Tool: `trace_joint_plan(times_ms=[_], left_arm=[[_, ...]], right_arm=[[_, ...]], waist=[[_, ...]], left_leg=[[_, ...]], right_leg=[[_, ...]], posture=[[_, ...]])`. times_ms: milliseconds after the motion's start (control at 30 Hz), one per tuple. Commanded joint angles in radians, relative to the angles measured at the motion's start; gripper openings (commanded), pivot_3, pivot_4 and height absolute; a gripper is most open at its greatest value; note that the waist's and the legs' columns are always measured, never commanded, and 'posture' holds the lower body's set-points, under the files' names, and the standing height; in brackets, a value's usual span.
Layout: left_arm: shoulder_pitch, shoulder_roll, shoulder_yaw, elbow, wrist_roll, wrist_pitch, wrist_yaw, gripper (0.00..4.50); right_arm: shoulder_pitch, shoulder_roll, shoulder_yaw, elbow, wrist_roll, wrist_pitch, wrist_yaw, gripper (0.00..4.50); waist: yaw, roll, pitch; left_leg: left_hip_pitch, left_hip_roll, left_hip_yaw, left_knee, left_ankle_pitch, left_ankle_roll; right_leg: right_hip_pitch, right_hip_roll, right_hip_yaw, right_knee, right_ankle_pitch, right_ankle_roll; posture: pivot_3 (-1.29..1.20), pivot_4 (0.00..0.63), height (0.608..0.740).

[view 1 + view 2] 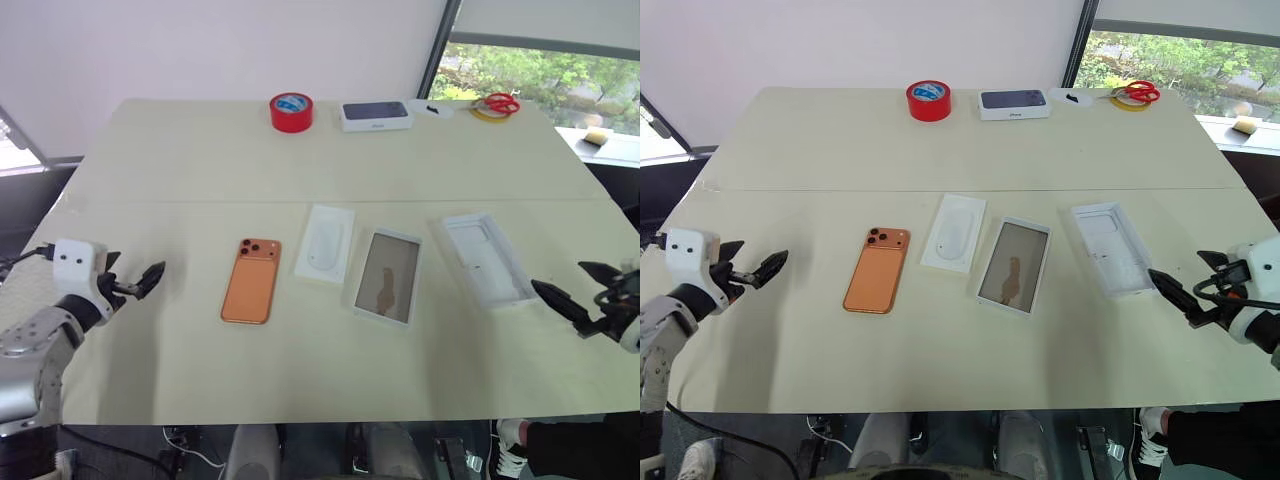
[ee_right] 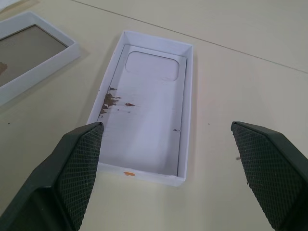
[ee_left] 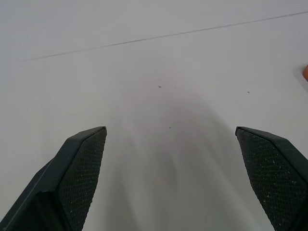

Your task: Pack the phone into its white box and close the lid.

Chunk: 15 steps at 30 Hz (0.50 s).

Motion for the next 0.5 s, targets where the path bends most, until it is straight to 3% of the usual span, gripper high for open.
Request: trace_joint_plan(times_ms=[33,500], left_arm=[[-0.022,0.0,0.004,-0.019,-0.004,-0.012,0.004,4.5],[-0.052,-0.035,-0.03,-0.017,0.004,-0.042,0.006,4.5]], right_arm=[[0.003,-0.001,-0.036,-0.035,0.015,0.0,-0.003,4.43],[-0.015,-0.012,-0.062,0.013,0.018,-0.03,0.009,4.43]], waist=[[0.0,0.0,0.0],[-0.001,0.0,0.0]], left_leg=[[0.0,0.0,0.0,0.0,0.0,0.0],[0.0,0.0,0.0,0.0,0.0,0.0]], right_leg=[[0.0,0.0,0.0,0.0,0.0,0.0],[0.0,0.0,0.0,0.0,0.0,0.0]], posture=[[0.0,0.15,0.73],[0.0,0.15,0.73]])
